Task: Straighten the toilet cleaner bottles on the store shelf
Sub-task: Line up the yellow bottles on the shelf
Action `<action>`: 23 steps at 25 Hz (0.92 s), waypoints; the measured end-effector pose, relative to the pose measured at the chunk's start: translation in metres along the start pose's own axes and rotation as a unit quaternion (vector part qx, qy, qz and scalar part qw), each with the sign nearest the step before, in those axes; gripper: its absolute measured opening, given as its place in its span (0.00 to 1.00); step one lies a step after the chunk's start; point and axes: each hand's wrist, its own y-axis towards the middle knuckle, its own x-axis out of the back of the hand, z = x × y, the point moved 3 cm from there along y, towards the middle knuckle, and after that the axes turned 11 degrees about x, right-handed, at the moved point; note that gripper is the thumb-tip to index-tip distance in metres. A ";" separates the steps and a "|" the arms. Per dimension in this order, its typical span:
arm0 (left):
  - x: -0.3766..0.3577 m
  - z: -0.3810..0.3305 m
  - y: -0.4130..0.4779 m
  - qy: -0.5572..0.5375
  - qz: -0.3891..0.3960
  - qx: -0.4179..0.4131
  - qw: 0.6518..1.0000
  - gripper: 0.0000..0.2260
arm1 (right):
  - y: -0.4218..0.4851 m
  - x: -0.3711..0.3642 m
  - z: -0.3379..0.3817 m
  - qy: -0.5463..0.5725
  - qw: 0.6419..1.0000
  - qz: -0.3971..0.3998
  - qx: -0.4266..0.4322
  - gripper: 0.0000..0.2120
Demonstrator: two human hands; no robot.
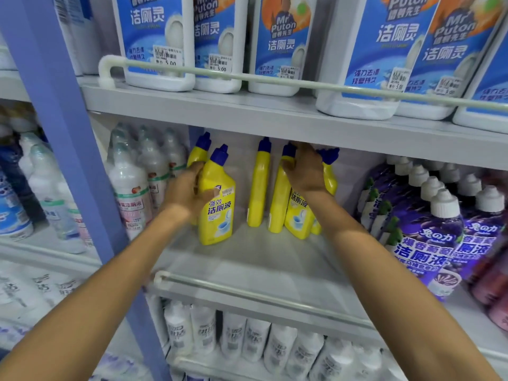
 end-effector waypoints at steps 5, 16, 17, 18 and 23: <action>0.037 0.025 -0.021 0.031 -0.089 0.024 0.995 0.25 | -0.004 -0.002 0.004 0.012 0.999 -0.023 0.031 0.21; -0.008 -0.061 -0.065 0.074 -0.231 -0.155 0.958 0.19 | -0.015 0.003 0.001 0.066 0.997 -0.045 0.012 0.24; -0.029 -0.068 -0.055 0.023 -0.158 -0.138 0.977 0.21 | -0.016 0.004 0.001 0.066 0.997 -0.042 0.007 0.24; -0.046 -0.071 -0.039 -0.025 -0.101 -0.098 0.990 0.23 | -0.016 0.004 0.001 0.067 0.997 -0.038 0.005 0.24; -0.103 -0.072 0.037 0.027 -0.025 0.068 0.997 0.27 | -0.025 0.010 0.001 0.064 0.998 -0.025 0.005 0.22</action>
